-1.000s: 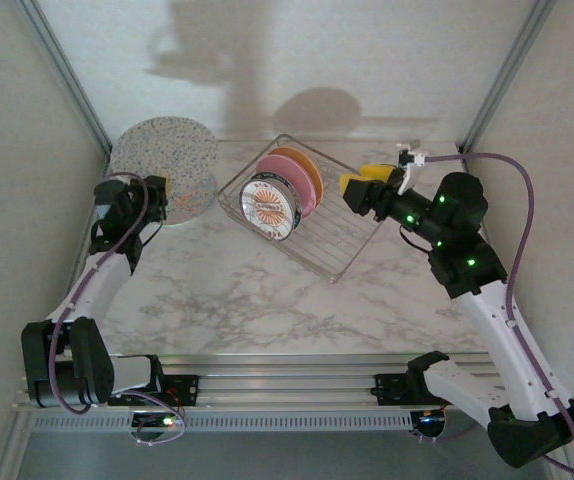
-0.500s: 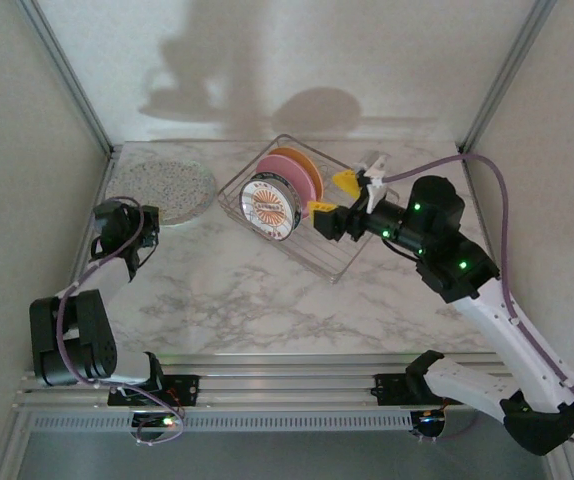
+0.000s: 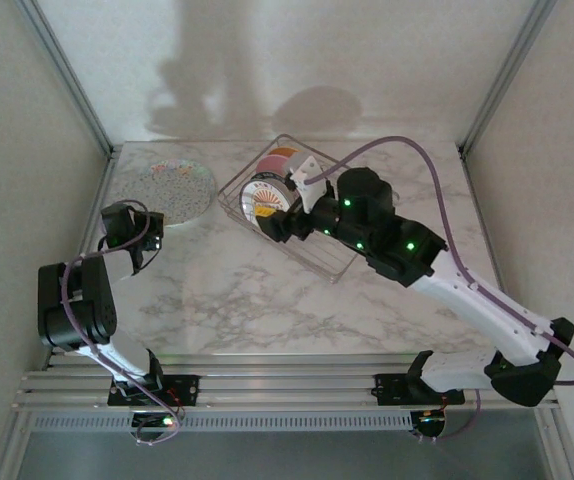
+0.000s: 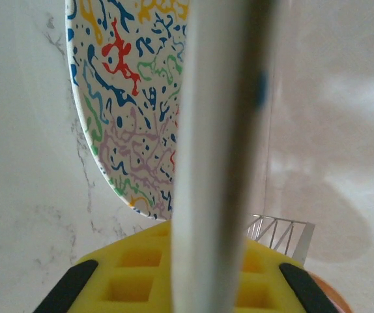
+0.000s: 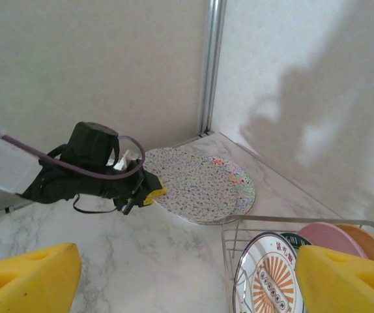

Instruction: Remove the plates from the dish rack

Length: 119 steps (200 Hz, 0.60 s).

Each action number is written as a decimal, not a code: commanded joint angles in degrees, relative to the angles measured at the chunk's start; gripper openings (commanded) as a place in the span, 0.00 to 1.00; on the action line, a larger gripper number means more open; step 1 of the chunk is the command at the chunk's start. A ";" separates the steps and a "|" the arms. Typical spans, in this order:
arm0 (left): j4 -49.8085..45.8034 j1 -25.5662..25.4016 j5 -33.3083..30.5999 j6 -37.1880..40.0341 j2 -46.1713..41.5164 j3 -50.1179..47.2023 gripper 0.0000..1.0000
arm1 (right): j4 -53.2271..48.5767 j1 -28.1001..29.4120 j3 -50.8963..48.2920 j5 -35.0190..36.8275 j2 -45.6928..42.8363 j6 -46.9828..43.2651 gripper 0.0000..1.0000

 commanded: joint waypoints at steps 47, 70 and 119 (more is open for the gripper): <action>8.52 0.56 3.04 1.74 4.78 4.70 0.00 | 1.06 0.62 5.38 4.39 4.42 7.68 0.87; 7.74 0.60 3.43 1.93 6.32 5.68 0.00 | 1.06 0.54 5.12 4.39 4.33 7.63 0.87; 5.93 0.57 5.09 2.91 9.03 7.72 0.00 | 1.30 0.56 4.59 3.95 4.23 7.69 0.87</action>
